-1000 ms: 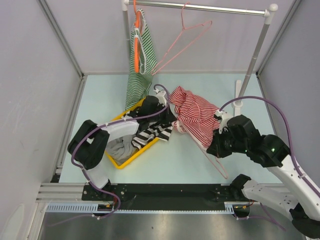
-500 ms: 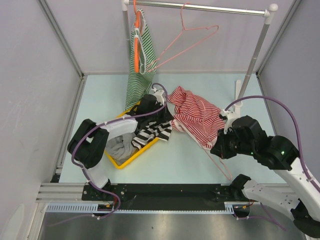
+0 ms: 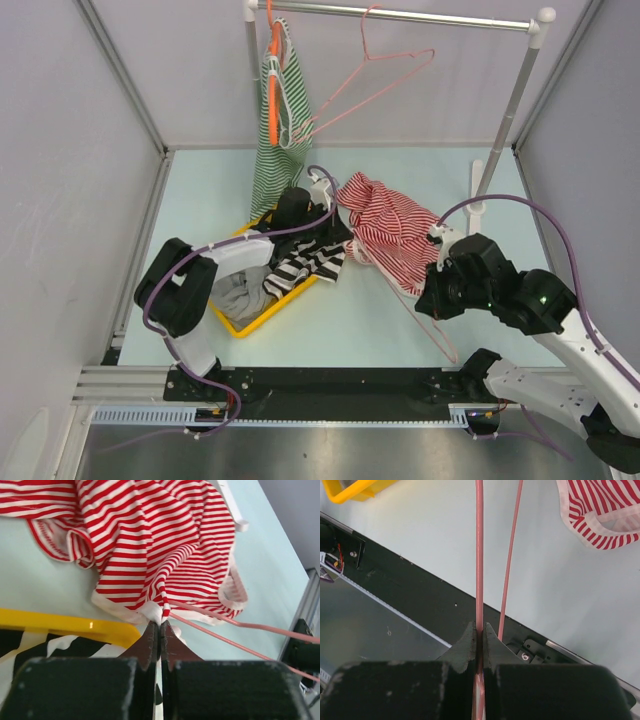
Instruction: Place the tank top on the hanger
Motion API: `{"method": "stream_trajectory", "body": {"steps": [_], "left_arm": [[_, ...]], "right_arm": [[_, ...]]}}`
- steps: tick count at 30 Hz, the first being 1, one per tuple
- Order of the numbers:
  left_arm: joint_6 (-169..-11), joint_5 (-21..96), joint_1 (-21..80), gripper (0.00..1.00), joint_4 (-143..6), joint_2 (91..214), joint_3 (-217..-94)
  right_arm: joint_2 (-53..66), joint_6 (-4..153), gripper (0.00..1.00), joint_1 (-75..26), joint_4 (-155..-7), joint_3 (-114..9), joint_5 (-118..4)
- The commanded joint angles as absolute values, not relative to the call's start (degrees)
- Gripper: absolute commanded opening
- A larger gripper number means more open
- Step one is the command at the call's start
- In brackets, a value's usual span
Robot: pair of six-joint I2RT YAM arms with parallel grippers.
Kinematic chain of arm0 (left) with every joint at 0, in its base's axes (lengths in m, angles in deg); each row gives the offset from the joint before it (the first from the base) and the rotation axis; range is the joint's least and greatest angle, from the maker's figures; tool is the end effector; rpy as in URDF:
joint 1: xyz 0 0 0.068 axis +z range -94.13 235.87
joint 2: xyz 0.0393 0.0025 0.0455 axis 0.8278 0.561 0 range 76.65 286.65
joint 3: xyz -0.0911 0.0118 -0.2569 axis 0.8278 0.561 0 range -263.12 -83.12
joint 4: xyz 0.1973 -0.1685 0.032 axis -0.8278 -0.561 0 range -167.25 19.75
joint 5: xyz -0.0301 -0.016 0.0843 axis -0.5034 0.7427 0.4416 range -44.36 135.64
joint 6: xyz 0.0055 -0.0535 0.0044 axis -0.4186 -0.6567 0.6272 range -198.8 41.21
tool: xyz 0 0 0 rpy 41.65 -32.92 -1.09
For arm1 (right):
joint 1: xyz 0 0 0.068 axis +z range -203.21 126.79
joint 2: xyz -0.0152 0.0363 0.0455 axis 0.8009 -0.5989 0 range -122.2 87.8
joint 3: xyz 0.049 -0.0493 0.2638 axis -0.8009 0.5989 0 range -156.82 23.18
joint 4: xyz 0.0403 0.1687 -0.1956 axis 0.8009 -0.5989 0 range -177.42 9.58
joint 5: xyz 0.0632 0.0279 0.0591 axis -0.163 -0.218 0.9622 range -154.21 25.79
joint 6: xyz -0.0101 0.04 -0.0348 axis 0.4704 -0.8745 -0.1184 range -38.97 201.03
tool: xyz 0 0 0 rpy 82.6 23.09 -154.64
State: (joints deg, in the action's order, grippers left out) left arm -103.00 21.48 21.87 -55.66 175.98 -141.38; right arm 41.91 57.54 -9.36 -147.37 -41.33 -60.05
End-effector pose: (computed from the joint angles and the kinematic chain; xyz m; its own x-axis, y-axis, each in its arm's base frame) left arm 0.3086 -0.2257 0.2108 -0.6707 0.0013 -0.7417 0.5910 0.6052 -0.5334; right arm 0.0862 0.0863 0.3563 -0.7833 -0.2013 -0.5881 -0.4509 0.8352 0.3147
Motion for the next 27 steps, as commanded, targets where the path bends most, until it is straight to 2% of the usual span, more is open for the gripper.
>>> {"method": "stream_trajectory", "body": {"steps": [1,9,16,23,27], "left_arm": [[-100.2,13.1,22.3,0.0,-50.9,172.9,-141.0],[-98.0,14.7,22.6,0.0,-52.7,172.2,-141.7],[-96.0,22.5,23.3,0.0,-59.6,173.2,-145.1],[-96.6,21.2,23.5,0.0,-58.6,173.2,-145.6],[-97.1,13.9,24.0,0.0,-53.3,172.5,-143.6]], "right_arm": [[42.8,58.2,0.0,-9.0,-143.4,-41.2,-59.2],[43.8,56.1,0.0,-9.0,-143.0,-41.3,-55.6],[44.6,55.2,0.0,-8.9,-147.4,-44.0,-57.6],[45.0,55.4,0.0,-9.0,-146.4,-43.0,-57.1],[44.6,56.6,0.0,-8.9,-145.0,-42.3,-57.6]]}}
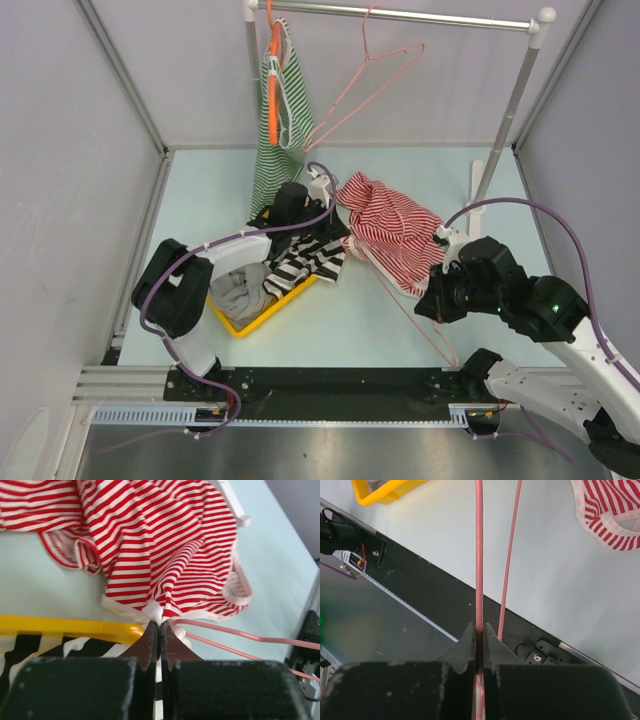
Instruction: Place the tank top on the hanger
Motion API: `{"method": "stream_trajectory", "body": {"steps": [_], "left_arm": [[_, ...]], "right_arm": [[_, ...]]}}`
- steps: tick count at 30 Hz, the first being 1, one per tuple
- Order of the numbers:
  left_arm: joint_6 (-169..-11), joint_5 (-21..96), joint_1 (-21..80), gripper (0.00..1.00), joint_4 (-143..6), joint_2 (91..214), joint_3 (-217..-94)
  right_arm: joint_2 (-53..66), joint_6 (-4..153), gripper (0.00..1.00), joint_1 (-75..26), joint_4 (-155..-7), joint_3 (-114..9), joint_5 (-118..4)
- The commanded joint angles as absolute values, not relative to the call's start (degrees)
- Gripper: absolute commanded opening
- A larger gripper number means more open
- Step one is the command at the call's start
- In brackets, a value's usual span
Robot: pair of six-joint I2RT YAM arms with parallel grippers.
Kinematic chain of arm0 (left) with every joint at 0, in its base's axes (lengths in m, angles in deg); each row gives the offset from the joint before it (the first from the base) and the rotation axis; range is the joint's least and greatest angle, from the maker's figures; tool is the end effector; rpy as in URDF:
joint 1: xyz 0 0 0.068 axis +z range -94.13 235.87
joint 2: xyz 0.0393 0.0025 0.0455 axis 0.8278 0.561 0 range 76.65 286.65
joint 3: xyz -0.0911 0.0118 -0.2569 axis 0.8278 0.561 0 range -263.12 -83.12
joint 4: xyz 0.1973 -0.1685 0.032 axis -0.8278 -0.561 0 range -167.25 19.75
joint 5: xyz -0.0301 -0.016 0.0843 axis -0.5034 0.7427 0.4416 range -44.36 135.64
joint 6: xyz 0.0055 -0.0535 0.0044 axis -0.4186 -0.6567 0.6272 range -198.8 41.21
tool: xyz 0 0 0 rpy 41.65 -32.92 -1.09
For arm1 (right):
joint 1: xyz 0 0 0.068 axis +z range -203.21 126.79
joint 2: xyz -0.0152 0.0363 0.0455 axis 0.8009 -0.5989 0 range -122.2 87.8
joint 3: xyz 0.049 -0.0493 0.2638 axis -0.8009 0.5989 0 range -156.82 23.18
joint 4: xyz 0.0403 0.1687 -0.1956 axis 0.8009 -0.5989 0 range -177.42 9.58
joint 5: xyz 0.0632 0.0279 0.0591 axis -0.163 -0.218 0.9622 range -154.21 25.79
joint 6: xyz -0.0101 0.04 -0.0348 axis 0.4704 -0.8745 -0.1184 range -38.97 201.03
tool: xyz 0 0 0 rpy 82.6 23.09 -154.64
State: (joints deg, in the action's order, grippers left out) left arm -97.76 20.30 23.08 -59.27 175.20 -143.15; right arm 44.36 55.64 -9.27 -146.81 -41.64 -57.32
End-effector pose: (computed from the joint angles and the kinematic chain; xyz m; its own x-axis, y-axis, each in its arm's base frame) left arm 0.3131 -0.2198 0.2198 -0.6302 0.0567 -0.7744 0.6384 0.6054 -0.4752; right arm 0.0775 0.0806 0.3628 -0.7816 -0.1622 -0.6023 -0.4592 0.8030 0.3798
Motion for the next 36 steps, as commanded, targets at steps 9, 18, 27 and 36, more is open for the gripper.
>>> {"method": "stream_trajectory", "body": {"steps": [9,18,27,36], "left_arm": [[-100.4,-0.7,24.6,0.0,-43.3,170.5,-140.3],[-103.7,-12.8,24.6,0.0,-42.4,164.7,-140.9],[-108.2,-15.5,24.8,0.11,-39.0,162.4,-142.1],[-94.3,-4.5,26.3,0.87,-59.1,153.9,-144.4]], "right_arm": [[44.8,59.1,0.0,-9.0,-140.0,-39.8,-56.4],[49.1,62.5,0.0,-9.1,-135.0,-39.7,-53.2],[54.0,62.7,0.0,-9.1,-131.8,-39.9,-52.9],[55.3,62.4,0.0,-9.1,-131.4,-40.9,-51.8]]}}
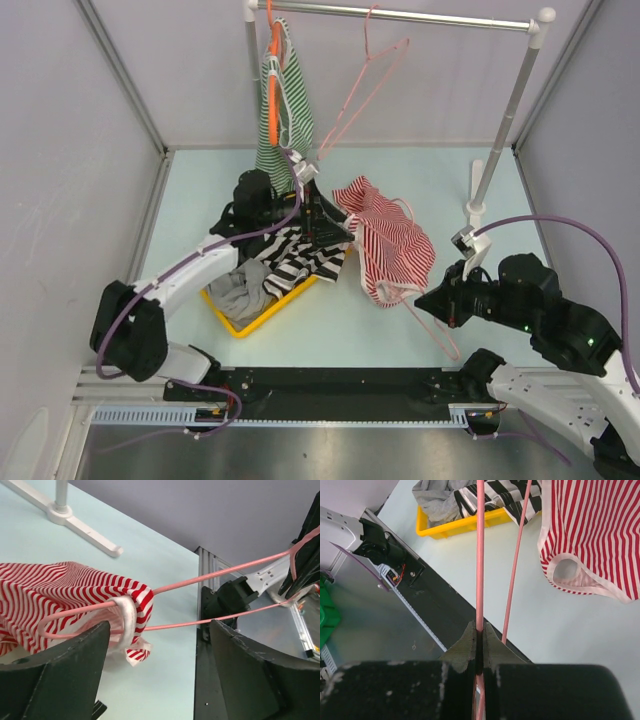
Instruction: Place the tank top on the hanger
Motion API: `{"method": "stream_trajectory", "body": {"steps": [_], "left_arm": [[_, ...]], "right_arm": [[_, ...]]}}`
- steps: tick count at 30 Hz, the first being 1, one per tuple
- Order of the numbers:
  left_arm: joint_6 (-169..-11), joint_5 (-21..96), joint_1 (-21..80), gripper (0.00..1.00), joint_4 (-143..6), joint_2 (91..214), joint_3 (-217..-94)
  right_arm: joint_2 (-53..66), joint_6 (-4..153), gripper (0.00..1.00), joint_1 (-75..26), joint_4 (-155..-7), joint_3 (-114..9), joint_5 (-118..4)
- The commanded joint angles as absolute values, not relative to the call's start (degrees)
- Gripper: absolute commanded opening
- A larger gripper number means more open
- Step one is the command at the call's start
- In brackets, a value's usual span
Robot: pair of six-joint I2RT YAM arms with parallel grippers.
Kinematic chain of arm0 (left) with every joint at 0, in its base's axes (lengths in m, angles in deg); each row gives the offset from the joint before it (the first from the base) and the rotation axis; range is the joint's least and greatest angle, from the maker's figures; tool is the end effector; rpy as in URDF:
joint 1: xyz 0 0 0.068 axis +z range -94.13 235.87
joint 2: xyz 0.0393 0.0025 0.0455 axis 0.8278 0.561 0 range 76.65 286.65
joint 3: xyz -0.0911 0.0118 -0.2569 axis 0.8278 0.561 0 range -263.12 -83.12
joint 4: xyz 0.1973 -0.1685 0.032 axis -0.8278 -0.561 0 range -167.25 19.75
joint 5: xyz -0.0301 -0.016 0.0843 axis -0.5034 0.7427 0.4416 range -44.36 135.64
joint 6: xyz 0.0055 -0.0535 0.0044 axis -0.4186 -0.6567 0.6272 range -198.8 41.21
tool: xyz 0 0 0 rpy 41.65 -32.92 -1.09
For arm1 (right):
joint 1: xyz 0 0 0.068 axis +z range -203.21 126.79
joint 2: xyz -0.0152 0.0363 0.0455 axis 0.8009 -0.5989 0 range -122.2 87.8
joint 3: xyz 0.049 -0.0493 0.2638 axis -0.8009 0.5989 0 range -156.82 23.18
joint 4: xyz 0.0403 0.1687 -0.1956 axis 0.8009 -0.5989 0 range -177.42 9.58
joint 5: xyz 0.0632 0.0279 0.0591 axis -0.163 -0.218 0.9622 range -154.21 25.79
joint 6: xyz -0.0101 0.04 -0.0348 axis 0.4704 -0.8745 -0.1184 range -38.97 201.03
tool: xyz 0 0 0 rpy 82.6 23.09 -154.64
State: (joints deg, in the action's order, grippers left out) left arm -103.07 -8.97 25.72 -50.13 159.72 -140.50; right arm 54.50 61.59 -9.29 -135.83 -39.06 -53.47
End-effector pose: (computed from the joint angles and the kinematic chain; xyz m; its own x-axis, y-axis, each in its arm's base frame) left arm 0.2699 -0.1903 0.3142 -0.4844 0.0061 -0.8748 0.8703 0.1049 -0.4811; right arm 0.0546 0.0618 0.3809 -0.5696 -0.0946 -0.8165 -0.6492 0.6611 0.3763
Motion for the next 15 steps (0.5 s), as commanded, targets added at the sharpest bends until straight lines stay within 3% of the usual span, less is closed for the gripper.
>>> {"method": "stream_trajectory", "body": {"steps": [1,6,10,15], "left_arm": [[-93.0,-3.2,26.3,0.9,-62.3,152.0,-144.7],[-86.5,-0.2,27.2,0.98,-69.8,146.5,-144.3],[-80.2,0.9,27.3,0.98,-71.1,143.0,-142.7],[-77.1,-5.9,27.2,0.92,-65.3,143.2,-142.0]], "right_arm": [[55.1,62.5,0.0,-9.0,-131.5,-40.9,-51.6],[54.9,63.4,0.0,-9.1,-129.8,-40.8,-49.9],[54.3,63.7,0.0,-9.1,-128.0,-41.2,-46.9],[52.6,64.2,0.0,-9.2,-127.6,-41.7,-41.8]]}}
